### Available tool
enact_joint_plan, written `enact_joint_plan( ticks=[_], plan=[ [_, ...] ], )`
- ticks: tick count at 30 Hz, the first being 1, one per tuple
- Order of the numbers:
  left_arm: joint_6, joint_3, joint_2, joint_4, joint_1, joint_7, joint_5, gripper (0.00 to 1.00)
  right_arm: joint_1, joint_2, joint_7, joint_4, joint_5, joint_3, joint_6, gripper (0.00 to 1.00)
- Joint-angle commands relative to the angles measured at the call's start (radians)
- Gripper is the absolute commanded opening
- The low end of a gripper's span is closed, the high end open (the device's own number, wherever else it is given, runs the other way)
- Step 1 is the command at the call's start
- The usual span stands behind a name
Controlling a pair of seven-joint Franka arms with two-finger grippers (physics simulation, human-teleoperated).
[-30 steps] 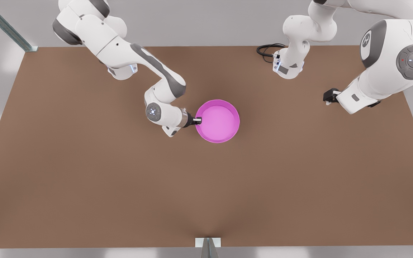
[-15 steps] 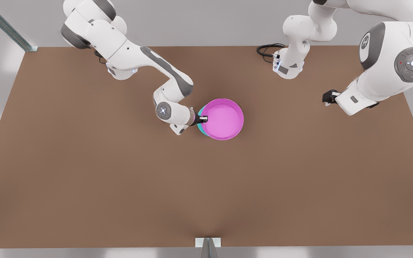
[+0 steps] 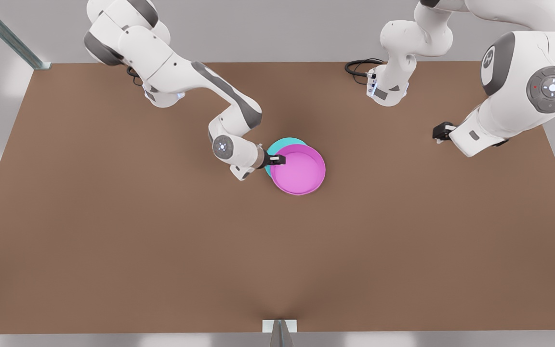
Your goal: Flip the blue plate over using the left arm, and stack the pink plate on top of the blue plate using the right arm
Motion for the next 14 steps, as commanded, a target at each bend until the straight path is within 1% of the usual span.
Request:
enact_joint_plan(
  ticks=[1, 4, 6, 7, 9, 11, 12, 13, 14],
  plan=[
    [0.000, 0.000, 0.000, -0.001, 0.000, 0.000, 0.004, 1.00, -0.002, -0.006, 0.000, -0.003, 0.000, 0.000, -0.001, 1.00],
    [0.000, 0.000, 0.005, 0.000, 0.000, 0.000, 0.004, 1.00, -0.021, -0.064, 0.000, -0.021, 0.000, 0.003, -0.044, 1.00],
    [-0.002, 0.000, 0.005, 0.000, 0.000, 0.000, 0.002, 1.00, -0.077, -0.152, -0.009, -0.055, -0.002, 0.002, -0.107, 1.00],
    [-0.002, -0.003, 0.005, 0.002, 0.000, 0.000, 0.002, 1.00, -0.126, -0.222, -0.044, -0.076, -0.003, 0.000, -0.184, 1.00],
    [-0.012, -0.008, 0.003, 0.003, -0.003, 0.000, -0.001, 1.00, -0.300, -0.377, -0.216, -0.109, -0.063, -0.009, -0.394, 1.00],
    [-0.017, -0.009, 0.003, 0.014, -0.006, 0.000, -0.004, 1.00, -0.504, -0.500, -0.383, -0.110, -0.216, -0.009, -0.549, 1.00],
    [-0.017, -0.009, 0.005, 0.014, -0.006, 0.000, -0.004, 1.00, -0.643, -0.574, -0.494, -0.109, -0.285, -0.009, -0.633, 1.00],
    [-0.017, -0.009, 0.003, 0.014, -0.006, 0.000, -0.006, 1.00, -0.723, -0.589, -0.512, -0.089, -0.308, -0.008, -0.690, 1.00],
    [-0.017, -0.009, 0.003, 0.014, -0.006, 0.000, -0.006, 1.00, -0.771, -0.562, -0.523, 0.014, -0.371, -0.006, -0.795, 1.00]
  ],
)
